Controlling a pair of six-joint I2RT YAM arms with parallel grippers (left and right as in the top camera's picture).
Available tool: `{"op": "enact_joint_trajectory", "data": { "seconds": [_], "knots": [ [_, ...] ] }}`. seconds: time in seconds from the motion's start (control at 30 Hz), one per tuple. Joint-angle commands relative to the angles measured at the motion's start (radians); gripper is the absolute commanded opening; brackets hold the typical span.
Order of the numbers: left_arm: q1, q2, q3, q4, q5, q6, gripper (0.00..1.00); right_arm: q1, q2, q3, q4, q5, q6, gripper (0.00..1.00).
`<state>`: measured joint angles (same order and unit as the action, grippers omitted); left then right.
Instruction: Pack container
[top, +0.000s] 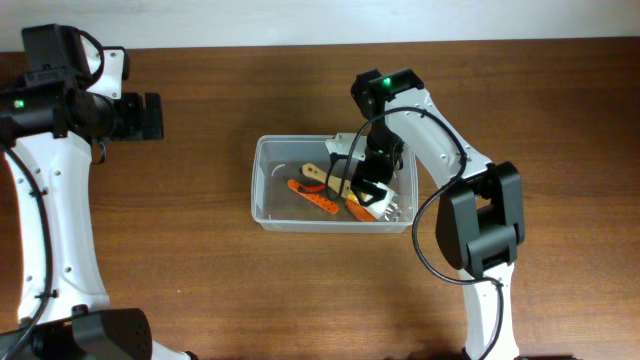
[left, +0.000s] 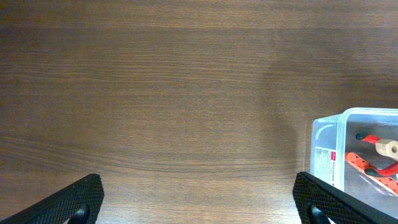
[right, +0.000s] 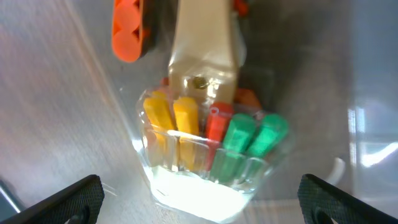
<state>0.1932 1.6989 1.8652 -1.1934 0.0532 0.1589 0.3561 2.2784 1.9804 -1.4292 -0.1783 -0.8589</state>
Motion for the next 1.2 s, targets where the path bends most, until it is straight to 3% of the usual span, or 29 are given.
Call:
{"op": "enact_joint_trajectory", "data": {
  "seconds": [0.0,0.1,0.3,0.4,0.6,0.87,1.03,1.17],
  "knots": [
    [-0.002,0.002,-0.002,-0.003,0.011,0.025,0.99,-0.009,-0.1,0.092,-0.005,0.023,0.085,0.98],
    [-0.037,0.0,-0.002,-0.003,-0.015,0.103,0.99,-0.038,-0.17,0.168,-0.003,0.045,0.142,0.99],
    [-0.139,0.01,-0.002,0.097,-0.068,0.107,0.99,-0.204,-0.284,0.269,0.109,0.054,0.315,0.99],
    [-0.159,0.014,-0.002,0.199,-0.064,0.104,0.99,-0.297,-0.299,0.289,0.178,0.018,0.394,0.99],
    [-0.156,0.016,-0.002,0.506,-0.108,0.104,0.99,-0.437,-0.297,0.303,0.334,0.029,0.406,0.98],
    [-0.16,-0.029,-0.004,0.402,-0.159,0.055,0.99,-0.571,-0.357,0.293,0.217,0.032,0.48,0.99],
    [-0.16,-0.131,-0.144,0.436,-0.159,0.055,0.99,-0.663,-0.534,0.139,0.241,0.01,0.506,0.99],
    [-0.161,-0.303,-0.388,0.527,-0.155,0.055,0.99,-0.698,-0.769,-0.177,0.384,0.006,0.505,0.99]
  ]
}}
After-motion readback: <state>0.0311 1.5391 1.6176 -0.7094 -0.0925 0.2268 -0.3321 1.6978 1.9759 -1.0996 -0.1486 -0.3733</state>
